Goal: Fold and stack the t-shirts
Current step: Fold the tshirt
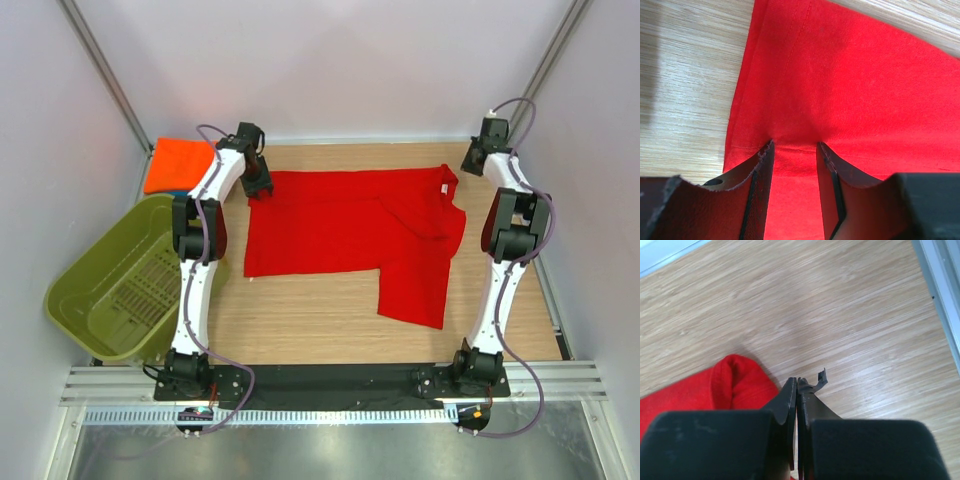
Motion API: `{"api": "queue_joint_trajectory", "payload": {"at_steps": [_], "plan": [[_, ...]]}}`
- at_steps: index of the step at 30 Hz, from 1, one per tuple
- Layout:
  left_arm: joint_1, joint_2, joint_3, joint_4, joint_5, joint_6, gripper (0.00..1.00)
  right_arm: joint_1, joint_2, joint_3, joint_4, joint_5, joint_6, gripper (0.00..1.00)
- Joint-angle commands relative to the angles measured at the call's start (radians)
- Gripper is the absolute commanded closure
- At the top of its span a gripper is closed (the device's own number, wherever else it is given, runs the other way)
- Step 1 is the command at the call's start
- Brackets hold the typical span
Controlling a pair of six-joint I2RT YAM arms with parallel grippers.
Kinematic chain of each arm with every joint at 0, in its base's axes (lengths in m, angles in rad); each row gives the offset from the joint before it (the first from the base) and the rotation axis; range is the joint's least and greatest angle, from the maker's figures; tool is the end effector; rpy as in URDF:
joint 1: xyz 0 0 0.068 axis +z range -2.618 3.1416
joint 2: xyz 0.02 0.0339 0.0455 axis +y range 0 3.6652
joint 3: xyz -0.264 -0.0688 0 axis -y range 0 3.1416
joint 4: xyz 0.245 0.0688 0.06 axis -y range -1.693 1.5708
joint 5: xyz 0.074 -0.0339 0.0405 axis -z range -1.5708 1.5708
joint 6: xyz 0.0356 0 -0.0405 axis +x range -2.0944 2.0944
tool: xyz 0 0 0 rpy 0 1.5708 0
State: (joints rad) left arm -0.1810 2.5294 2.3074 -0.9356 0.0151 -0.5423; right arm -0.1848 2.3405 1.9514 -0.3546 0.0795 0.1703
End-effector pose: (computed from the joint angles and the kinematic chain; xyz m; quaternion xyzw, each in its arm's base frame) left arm 0.5235 -0.0963 0.1694 -0.1743 0.9631 -0.0795 0.1892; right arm 0.5241 -0.1009 0.1915 0.1773 0.8978 -0.0393 0.4013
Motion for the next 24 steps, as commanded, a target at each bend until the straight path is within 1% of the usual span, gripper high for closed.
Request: {"api": "queue_joint_trajectory", "payload": {"at_steps": [1, 2, 4, 5, 8, 13, 18, 21, 23, 24], "plan": [[0.017, 0.051, 0.014, -0.031, -0.056, 0.013, 0.58, -0.019, 0.020, 0.073, -0.047, -0.107, 0.067, 0.94], [0.017, 0.051, 0.017, -0.031, -0.058, 0.015, 0.58, -0.021, 0.019, 0.087, -0.063, -0.139, 0.078, 0.82], [0.015, 0.054, 0.018, -0.032, -0.060, 0.015, 0.58, -0.039, 0.008, 0.086, -0.075, -0.188, 0.135, 0.71], [0.017, 0.054, 0.020, -0.034, -0.057, 0.015, 0.58, -0.047, 0.005, 0.072, -0.070, -0.255, 0.155, 0.64], [0.017, 0.051, 0.026, -0.035, -0.053, 0.015, 0.58, -0.087, 0.000, 0.019, -0.038, -0.317, 0.273, 0.58], [0.017, 0.052, 0.023, -0.031, -0.040, 0.007, 0.59, -0.108, -0.012, -0.083, 0.061, -0.382, 0.343, 0.55], [0.017, 0.054, 0.023, -0.031, -0.035, 0.010, 0.59, -0.108, 0.000, -0.149, 0.109, -0.400, 0.377, 0.53], [0.017, 0.051, 0.023, -0.031, -0.043, 0.013, 0.58, -0.108, 0.017, -0.158, 0.144, -0.415, 0.388, 0.56], [0.017, 0.051, 0.023, -0.029, -0.046, 0.015, 0.58, -0.111, 0.031, -0.157, 0.167, -0.434, 0.394, 0.60], [0.017, 0.051, 0.021, -0.029, -0.049, 0.013, 0.58, -0.116, 0.034, -0.158, 0.177, -0.445, 0.412, 0.60]]}}
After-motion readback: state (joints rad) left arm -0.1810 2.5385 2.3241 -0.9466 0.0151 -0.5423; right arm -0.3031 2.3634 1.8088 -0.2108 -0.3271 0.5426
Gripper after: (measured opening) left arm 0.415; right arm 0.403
